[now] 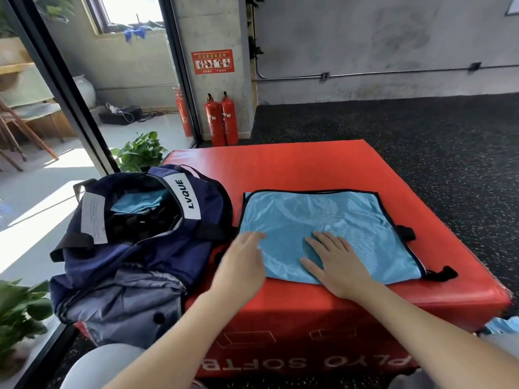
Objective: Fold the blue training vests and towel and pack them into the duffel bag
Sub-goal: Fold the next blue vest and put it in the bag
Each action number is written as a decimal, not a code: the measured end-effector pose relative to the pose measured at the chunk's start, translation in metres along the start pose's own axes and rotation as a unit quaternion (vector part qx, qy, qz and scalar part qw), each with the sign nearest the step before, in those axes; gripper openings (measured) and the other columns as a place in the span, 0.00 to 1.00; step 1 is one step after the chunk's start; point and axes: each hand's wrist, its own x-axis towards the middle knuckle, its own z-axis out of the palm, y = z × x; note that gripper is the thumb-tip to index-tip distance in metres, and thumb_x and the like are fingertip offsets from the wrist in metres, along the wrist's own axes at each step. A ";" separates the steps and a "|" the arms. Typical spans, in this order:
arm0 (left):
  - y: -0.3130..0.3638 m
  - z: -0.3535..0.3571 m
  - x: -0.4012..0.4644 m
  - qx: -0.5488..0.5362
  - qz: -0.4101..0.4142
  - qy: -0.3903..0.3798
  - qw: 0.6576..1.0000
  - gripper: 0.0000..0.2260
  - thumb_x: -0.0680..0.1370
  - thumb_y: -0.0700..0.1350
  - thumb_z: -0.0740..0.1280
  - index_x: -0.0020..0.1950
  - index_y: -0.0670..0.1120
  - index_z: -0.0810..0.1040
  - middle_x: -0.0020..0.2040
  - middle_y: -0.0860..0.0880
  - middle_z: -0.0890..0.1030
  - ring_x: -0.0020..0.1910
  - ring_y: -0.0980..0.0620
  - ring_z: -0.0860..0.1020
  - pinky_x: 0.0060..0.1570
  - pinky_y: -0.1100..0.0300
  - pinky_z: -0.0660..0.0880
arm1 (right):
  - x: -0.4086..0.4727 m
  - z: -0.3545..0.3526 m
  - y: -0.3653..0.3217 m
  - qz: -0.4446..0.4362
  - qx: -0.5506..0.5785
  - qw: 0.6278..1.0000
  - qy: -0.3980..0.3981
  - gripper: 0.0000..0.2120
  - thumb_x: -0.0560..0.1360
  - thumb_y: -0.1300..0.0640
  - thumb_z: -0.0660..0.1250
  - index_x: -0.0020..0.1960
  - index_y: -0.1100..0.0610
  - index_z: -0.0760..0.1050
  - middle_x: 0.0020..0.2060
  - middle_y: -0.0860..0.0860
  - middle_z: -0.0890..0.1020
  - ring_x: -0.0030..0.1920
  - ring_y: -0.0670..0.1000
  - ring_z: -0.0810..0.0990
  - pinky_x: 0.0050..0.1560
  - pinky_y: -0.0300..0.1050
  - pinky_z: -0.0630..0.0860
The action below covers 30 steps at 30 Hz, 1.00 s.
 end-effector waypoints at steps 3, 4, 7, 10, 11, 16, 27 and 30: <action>0.023 0.041 0.010 -0.030 0.030 -0.113 0.993 0.20 0.84 0.45 0.60 0.76 0.46 0.68 0.75 0.50 0.68 0.74 0.51 0.66 0.72 0.59 0.61 | 0.000 0.000 0.001 -0.005 0.003 1.000 0.001 0.38 0.77 0.28 0.41 0.82 0.46 0.51 0.82 0.44 0.51 0.81 0.47 0.45 0.80 0.48 0.39; 0.023 0.054 0.015 -0.010 0.028 -0.133 0.991 0.21 0.84 0.49 0.60 0.77 0.46 0.66 0.76 0.49 0.67 0.76 0.49 0.63 0.74 0.57 0.58 | -0.001 -0.001 0.001 -0.006 0.008 1.000 -0.001 0.39 0.77 0.27 0.40 0.82 0.46 0.51 0.82 0.44 0.52 0.81 0.46 0.45 0.80 0.47 0.39; -0.004 0.076 0.026 0.107 -0.020 -0.137 0.985 0.28 0.83 0.61 0.53 0.79 0.50 0.61 0.80 0.44 0.59 0.80 0.44 0.53 0.77 0.46 0.49 | -0.005 -0.004 0.013 0.008 0.010 1.000 -0.007 0.36 0.79 0.29 0.45 0.82 0.45 0.51 0.82 0.44 0.51 0.81 0.46 0.45 0.80 0.47 0.39; -0.039 0.074 0.029 0.202 -0.038 -0.067 0.976 0.38 0.76 0.69 0.39 0.80 0.52 0.61 0.80 0.42 0.59 0.80 0.43 0.55 0.77 0.46 0.49 | -0.017 -0.009 0.052 0.062 0.004 0.998 -0.007 0.36 0.80 0.29 0.46 0.82 0.45 0.50 0.82 0.44 0.51 0.81 0.47 0.45 0.80 0.50 0.42; -0.045 0.072 0.029 0.210 -0.033 -0.057 0.976 0.40 0.74 0.69 0.37 0.80 0.52 0.61 0.80 0.42 0.60 0.80 0.43 0.56 0.77 0.47 0.49 | -0.022 -0.011 0.069 0.085 0.001 0.996 -0.002 0.37 0.79 0.28 0.45 0.82 0.46 0.50 0.82 0.45 0.51 0.81 0.48 0.46 0.80 0.50 0.44; -0.046 0.065 0.031 0.215 -0.039 -0.084 0.972 0.37 0.77 0.70 0.38 0.82 0.54 0.55 0.82 0.46 0.56 0.81 0.48 0.52 0.78 0.47 0.47 | -0.042 -0.021 0.111 0.115 -0.038 0.993 0.007 0.41 0.77 0.27 0.40 0.83 0.50 0.49 0.82 0.48 0.52 0.81 0.48 0.48 0.80 0.46 0.46; -0.044 0.054 0.004 0.154 0.000 -0.068 0.986 0.26 0.84 0.59 0.55 0.78 0.48 0.66 0.79 0.46 0.64 0.80 0.48 0.56 0.78 0.53 0.43 | -0.051 -0.025 0.098 0.142 -0.038 0.989 -0.007 0.42 0.77 0.27 0.39 0.83 0.50 0.48 0.82 0.50 0.48 0.81 0.50 0.43 0.80 0.50 0.41; -0.039 0.049 -0.012 0.155 -0.012 -0.056 0.986 0.26 0.82 0.60 0.55 0.74 0.46 0.72 0.74 0.43 0.71 0.76 0.43 0.64 0.77 0.48 0.53 | -0.055 -0.028 0.087 0.093 -0.006 0.996 -0.008 0.38 0.78 0.28 0.46 0.82 0.48 0.52 0.81 0.46 0.53 0.81 0.49 0.47 0.80 0.49 0.42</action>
